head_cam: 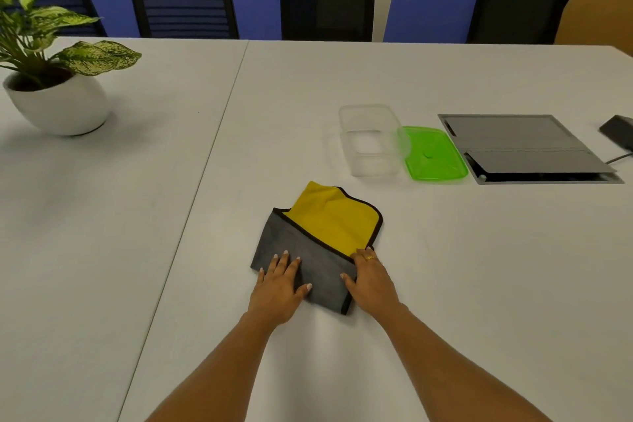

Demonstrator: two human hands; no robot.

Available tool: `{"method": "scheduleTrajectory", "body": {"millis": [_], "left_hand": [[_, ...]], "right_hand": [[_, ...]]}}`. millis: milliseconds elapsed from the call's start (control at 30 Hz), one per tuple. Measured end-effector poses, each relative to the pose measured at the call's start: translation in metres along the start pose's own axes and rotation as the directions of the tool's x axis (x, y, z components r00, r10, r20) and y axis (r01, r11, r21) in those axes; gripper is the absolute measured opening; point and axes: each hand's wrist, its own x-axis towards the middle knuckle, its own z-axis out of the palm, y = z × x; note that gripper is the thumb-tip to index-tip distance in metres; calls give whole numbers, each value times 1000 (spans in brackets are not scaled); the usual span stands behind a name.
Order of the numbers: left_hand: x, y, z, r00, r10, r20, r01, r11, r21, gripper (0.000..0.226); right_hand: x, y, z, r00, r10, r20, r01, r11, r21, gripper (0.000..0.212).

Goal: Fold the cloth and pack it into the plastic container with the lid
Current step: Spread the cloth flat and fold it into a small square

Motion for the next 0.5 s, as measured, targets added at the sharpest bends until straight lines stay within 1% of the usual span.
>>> {"method": "scheduleTrajectory", "body": {"millis": [67,133,167,233,267,333,400,433,500], "left_hand": [[2,6,-3,1000,-20,19,21,999,-45,63],[2,12,-7,1000,-12,5,13,997,-81,60],[2,14,-9,1000,6,-25,-8,994,-106,57],[1,19,-14,989,62,-133,-84,983,-163,58],[0,22,-17,976,100,-192,-135,975,-177,62],[-2,28,-23,939,211,-272,-253,959,-131,71],[-3,35,-29,915,287,-284,-318,945,-71,73],[-3,38,-32,916,288,-278,-325,941,-93,69],[-4,44,-38,932,243,-270,-309,921,-236,54]], "right_hand": [[-2,-5,0,997,20,-80,-16,999,52,43],[-4,-11,-3,991,35,-126,-22,995,99,33],[-5,-14,-4,990,36,-136,-19,993,120,29],[-6,-20,-8,987,20,-161,7,987,161,23],[-6,-22,-10,985,2,-171,29,983,181,21],[-8,-28,-16,982,-63,-180,101,973,208,21],[-10,-33,-23,972,-145,-183,186,955,231,21],[-10,-36,-27,966,-179,-186,222,943,248,20],[-10,-43,-34,950,-231,-208,285,914,290,17]]}}
